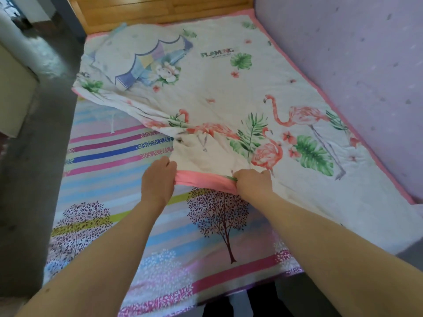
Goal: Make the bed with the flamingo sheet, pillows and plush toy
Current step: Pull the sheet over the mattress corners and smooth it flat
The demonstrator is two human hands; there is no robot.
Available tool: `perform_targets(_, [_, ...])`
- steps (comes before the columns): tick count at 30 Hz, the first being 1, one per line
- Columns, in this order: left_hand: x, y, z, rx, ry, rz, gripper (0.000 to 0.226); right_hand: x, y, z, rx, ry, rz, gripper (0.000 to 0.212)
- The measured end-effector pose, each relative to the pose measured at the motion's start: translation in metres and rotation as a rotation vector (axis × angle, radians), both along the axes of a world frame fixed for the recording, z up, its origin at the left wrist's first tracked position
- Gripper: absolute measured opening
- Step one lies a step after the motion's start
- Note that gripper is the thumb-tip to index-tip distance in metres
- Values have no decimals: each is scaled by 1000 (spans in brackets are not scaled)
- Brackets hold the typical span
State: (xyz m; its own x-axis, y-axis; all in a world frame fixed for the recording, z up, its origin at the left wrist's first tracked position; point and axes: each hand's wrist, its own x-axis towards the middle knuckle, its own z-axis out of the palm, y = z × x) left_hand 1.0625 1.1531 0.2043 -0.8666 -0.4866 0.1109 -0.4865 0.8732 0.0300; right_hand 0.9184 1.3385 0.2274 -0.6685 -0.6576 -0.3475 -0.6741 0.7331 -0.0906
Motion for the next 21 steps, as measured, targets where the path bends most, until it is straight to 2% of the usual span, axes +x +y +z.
perform_targets(2, [-6,-2,-3,169,98,146,16,-2,2,5,29,12,-36,26])
perform_targets(4, [-13,1,-3,417,181,251,12,-2,3,8,60,8,-50,23])
perform_targets(6, [-21,7,-3,529,183,207,9,0,-1,7,20,-43,-13,20])
perform_targets(7, [-23,11,-1,526,159,135,9,2,-4,5,-58,-102,17,32])
perform_targets(9, [-31,19,4,488,65,-10,16,8,-15,4,-282,-290,83,74])
perform_targets(11, [-40,27,9,460,22,-87,17,18,-30,3,-434,-365,161,89])
perform_targets(13, [-44,34,14,487,65,-73,21,27,-40,0,-488,-294,137,82])
perform_targets(15, [-43,35,16,541,139,1,31,30,-42,2,-502,-259,3,68])
perform_targets(18, [-35,26,10,547,233,109,36,28,-43,9,-533,-287,33,22])
perform_targets(21, [-32,22,2,458,274,164,16,29,-51,18,-548,-361,92,30])
